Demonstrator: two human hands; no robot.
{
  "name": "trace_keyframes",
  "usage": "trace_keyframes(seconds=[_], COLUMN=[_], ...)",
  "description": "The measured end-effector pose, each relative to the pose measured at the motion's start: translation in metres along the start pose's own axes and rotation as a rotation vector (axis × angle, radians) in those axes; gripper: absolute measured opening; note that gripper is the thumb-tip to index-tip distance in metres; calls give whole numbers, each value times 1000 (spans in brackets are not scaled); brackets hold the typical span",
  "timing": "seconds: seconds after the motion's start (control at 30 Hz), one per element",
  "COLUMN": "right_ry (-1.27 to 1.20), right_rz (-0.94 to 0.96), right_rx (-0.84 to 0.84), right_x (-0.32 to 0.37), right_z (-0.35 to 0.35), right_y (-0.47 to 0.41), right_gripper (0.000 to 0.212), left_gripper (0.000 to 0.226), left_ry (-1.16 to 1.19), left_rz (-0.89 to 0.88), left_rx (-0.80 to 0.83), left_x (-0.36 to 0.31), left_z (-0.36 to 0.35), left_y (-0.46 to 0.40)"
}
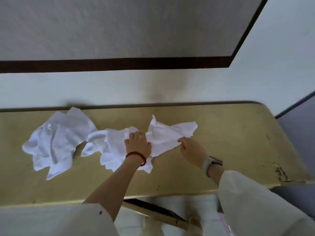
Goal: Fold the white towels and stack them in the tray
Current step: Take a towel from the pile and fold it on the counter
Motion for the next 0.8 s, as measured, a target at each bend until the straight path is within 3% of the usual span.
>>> trace_keyframes(seconds=[0.13,0.23,0.3,0.37,0.47,0.6,0.73,0.8], right_ry=[24,10,18,29,143,198,90,88], right_rz=[78,249,415,550,655,692,649,627], right_rx=[63,90,136,242,396,384,360,350], right_x=[7,22,32,41,46,36,18,6], right_z=[-8,-10,-10,-7,3,39,95,121], right_y=[-49,-73,-85,-88,-78,-68,-68,-68], right_gripper=[36,43,53,62,49,26,46,49], left_gripper=[34,25,22,28,32,19,39,31], left_ry=[-114,0,216,324,192,217,297,310], left_rz=[129,-36,-147,-259,-381,-266,-153,-153], left_rx=[51,-14,-42,-101,-285,-440,-496,-458], left_x=[9,-7,-20,-36,-61,-82,-97,-108], left_z=[-18,-18,-10,8,50,99,130,134], left_y=[-37,-42,-36,-24,-3,13,26,29])
Point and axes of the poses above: each hand's wrist, its own y-axis away from the middle knuckle, its own z-axis out of the back of the hand, x = y × z, the point moved 7 cm from there along -y, towards the middle knuckle, and after that the axes turned 2 degrees about -z, right-handed, at the moved point
